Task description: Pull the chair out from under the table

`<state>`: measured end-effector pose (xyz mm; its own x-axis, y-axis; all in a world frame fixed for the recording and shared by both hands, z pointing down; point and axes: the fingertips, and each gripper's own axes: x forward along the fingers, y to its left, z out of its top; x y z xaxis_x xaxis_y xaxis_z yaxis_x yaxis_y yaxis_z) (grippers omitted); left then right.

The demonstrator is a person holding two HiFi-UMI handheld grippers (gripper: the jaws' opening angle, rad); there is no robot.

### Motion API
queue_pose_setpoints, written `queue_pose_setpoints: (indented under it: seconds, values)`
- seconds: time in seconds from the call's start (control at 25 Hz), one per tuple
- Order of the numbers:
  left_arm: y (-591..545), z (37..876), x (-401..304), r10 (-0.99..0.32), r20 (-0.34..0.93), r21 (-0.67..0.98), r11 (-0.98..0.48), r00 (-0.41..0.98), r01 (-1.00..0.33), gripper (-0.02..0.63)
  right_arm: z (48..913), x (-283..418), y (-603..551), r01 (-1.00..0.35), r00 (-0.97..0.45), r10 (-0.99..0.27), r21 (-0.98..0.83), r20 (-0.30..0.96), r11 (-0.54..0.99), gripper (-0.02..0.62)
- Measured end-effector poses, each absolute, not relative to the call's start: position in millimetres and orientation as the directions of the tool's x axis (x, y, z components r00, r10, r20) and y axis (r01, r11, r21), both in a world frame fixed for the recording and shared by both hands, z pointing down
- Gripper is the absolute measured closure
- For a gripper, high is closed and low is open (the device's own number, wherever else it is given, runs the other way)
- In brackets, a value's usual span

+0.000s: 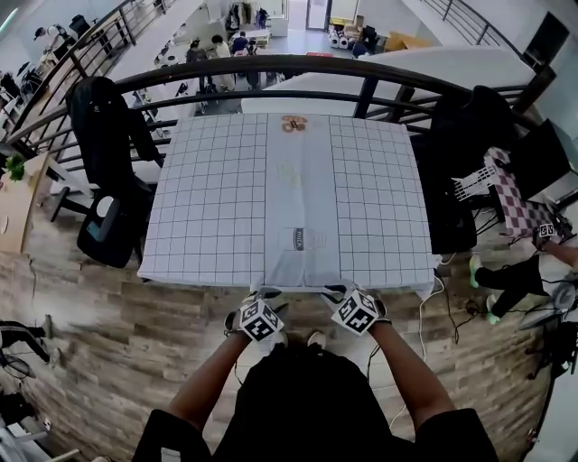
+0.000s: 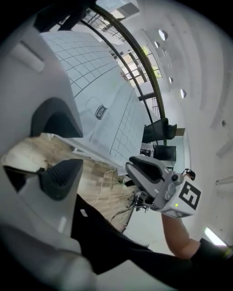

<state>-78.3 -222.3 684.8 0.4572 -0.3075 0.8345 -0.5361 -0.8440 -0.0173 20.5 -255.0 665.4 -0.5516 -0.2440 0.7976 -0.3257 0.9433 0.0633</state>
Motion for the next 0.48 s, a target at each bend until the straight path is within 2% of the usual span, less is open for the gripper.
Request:
queue_pose_setpoints:
  seconds: [0.16, 0.48]
  values:
    - [-235, 694, -80, -0.319, 0.838, -0.028, -0.835, 0.443, -0.549, 0.453, 697, 25, -255, -0.242, -0.467, -0.190, 0.082, 0.864, 0.967, 0.500]
    - [-246, 737, -77, -0.218, 0.907, -0.074, -0.924, 0.359, -0.375, 0.449, 742, 18, -258, -0.049, -0.329, -0.106, 0.095, 0.939, 0.994, 0.492]
